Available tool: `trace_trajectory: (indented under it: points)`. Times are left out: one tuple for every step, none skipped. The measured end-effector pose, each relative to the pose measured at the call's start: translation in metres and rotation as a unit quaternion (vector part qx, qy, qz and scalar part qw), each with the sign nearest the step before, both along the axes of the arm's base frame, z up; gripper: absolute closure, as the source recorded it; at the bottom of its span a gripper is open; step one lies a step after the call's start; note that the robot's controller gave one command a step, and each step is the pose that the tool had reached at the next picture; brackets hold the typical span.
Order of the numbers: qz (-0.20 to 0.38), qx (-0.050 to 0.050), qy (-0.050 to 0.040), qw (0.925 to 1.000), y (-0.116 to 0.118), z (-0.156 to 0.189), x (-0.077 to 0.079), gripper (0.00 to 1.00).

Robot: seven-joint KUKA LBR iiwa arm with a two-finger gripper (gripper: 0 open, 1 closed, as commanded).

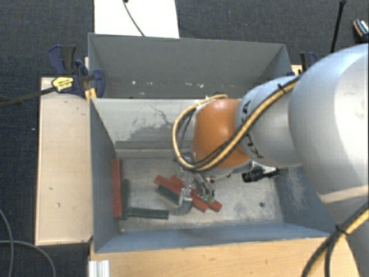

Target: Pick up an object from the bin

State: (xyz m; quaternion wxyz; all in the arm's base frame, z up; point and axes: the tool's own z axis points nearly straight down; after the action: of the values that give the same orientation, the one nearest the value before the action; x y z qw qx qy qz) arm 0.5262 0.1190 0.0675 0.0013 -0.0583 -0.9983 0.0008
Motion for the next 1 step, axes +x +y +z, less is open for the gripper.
trace_trajectory:
  points:
    - [-0.001, 0.001, -0.0011, 1.0000, 0.0004, 0.0008, 0.0002, 0.00]
